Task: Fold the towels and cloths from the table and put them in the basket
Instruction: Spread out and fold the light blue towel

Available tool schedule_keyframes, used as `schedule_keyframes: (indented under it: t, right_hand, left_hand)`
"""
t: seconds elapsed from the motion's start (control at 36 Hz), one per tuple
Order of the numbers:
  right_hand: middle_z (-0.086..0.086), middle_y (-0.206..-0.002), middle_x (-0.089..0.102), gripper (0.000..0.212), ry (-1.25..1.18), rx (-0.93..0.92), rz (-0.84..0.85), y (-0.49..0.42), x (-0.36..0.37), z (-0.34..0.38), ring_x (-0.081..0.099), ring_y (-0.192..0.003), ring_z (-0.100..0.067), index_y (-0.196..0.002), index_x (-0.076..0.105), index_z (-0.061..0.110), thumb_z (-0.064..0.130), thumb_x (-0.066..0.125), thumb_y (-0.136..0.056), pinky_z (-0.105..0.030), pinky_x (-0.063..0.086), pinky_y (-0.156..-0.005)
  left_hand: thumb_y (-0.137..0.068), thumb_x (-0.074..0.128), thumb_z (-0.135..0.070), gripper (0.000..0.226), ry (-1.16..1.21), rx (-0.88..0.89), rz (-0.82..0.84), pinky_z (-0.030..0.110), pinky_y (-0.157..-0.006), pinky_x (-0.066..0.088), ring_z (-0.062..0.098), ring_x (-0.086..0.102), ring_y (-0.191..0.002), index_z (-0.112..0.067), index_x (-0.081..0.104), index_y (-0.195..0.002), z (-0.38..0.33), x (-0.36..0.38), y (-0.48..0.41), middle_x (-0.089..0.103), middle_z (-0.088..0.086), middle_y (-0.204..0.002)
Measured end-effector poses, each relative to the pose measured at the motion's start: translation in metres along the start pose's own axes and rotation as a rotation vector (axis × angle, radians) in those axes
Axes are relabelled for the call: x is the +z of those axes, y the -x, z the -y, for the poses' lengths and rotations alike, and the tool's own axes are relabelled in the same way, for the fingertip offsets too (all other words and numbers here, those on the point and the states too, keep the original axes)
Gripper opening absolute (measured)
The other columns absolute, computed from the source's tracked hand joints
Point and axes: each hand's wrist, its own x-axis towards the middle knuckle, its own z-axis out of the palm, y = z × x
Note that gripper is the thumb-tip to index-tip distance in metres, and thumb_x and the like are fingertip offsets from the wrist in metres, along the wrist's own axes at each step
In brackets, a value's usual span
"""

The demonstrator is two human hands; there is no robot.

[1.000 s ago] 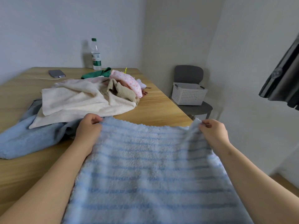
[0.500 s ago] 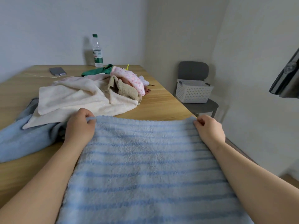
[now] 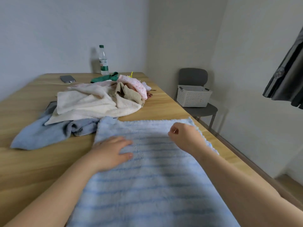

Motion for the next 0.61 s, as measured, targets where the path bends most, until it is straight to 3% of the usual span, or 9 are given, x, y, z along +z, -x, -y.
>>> schedule_keyframes:
  t: [0.11,0.25,0.31,0.33,0.39,0.42,0.53,0.56,0.61]
  right_hand:
    - [0.004,-0.134,0.05,0.041,0.148,-0.033,0.22,0.034,0.004,0.0,0.042,-0.125,-0.021,-0.132,0.044,0.031,0.044,0.044,-0.093,-0.037,0.031,-0.099]
    - [0.01,-0.147,0.035,0.042,0.204,-0.155,0.115,0.059,0.018,-0.002,0.028,-0.137,-0.015,-0.139,0.036,0.031,0.043,0.031,-0.099,-0.035,0.023,-0.106]
    - [0.008,-0.145,0.038,0.039,0.181,-0.207,0.03,0.066,0.017,-0.002,0.028,-0.136,-0.015,-0.139,0.038,0.029,0.033,0.031,-0.101,-0.032,0.023,-0.104]
    - [0.008,-0.142,0.041,0.037,0.162,-0.233,-0.023,0.071,0.015,-0.001,0.031,-0.133,-0.017,-0.137,0.041,0.028,0.03,0.032,-0.101,-0.031,0.024,-0.103]
    - [0.006,-0.131,0.051,0.032,0.111,-0.269,-0.095,0.08,0.011,0.001,0.04,-0.123,-0.018,-0.128,0.05,0.025,0.028,0.036,-0.1,-0.03,0.028,-0.098]
    - [0.004,-0.123,0.056,0.028,0.076,-0.283,-0.11,0.087,0.009,0.002,0.044,-0.116,-0.018,-0.122,0.054,0.023,0.028,0.039,-0.099,-0.029,0.032,-0.094]
    - [0.006,-0.094,0.055,0.018,-0.042,-0.388,-0.025,0.118,0.0,0.005,0.047,-0.09,-0.012,-0.107,0.06,0.019,0.029,0.049,-0.096,-0.021,0.036,-0.075]
    - [0.008,-0.094,0.054,0.02,-0.058,-0.408,0.031,0.127,-0.002,0.005,0.046,-0.089,-0.01,-0.107,0.06,0.019,0.033,0.051,-0.095,-0.021,0.037,-0.075]
    - [0.008,-0.104,0.057,0.038,-0.057,-0.441,0.129,0.143,-0.001,0.0,0.047,-0.098,-0.01,-0.113,0.058,0.024,0.052,0.05,-0.088,-0.022,0.038,-0.083]
  left_hand:
    - [-0.091,0.021,-0.066,0.056,-0.15,-0.134,-0.02,0.041,-0.117,0.003,0.013,-0.004,-0.145,-0.05,0.007,-0.143,0.006,0.014,0.02,-0.002,-0.016,-0.157]
    - [-0.096,0.014,-0.057,0.05,-0.148,-0.192,-0.095,0.045,-0.116,0.002,0.014,-0.005,-0.145,-0.047,0.008,-0.145,0.008,0.013,0.028,-0.001,-0.013,-0.157]
    - [-0.098,0.023,-0.048,0.048,-0.198,-0.228,-0.21,0.043,-0.114,0.011,0.018,0.007,-0.145,-0.038,0.021,-0.146,0.003,0.01,0.033,0.013,-0.004,-0.157]
    - [-0.097,0.038,-0.039,0.044,-0.235,-0.188,-0.355,0.043,-0.108,0.024,0.023,0.025,-0.139,-0.031,0.037,-0.14,0.0,0.01,0.038,0.03,0.002,-0.15]
    - [-0.075,0.074,-0.016,0.032,-0.241,-0.02,-0.625,0.038,-0.076,0.046,0.029,0.058,-0.101,-0.019,0.067,-0.106,-0.003,0.012,0.05,0.06,0.005,-0.106]
    - [-0.07,0.077,-0.01,0.027,-0.179,0.07,-0.704,0.032,-0.064,0.045,0.027,0.06,-0.087,-0.017,0.069,-0.094,-0.006,0.016,0.057,0.059,0.001,-0.091]
    - [-0.091,0.055,-0.033,0.01,0.173,0.217,-0.402,0.013,-0.073,0.034,0.003,0.048,-0.099,-0.032,0.06,-0.1,-0.022,0.027,0.092,0.046,-0.019,-0.096]
    - [-0.088,0.052,-0.049,0.019,0.209,0.248,-0.315,0.01,-0.079,0.033,-0.001,0.045,-0.104,-0.038,0.056,-0.102,-0.024,0.03,0.1,0.043,-0.025,-0.1]
    - [-0.065,0.031,-0.087,0.069,0.107,0.31,-0.137,0.014,-0.095,0.026,-0.007,0.031,-0.116,-0.045,0.048,-0.117,-0.028,0.034,0.115,0.034,-0.033,-0.115]
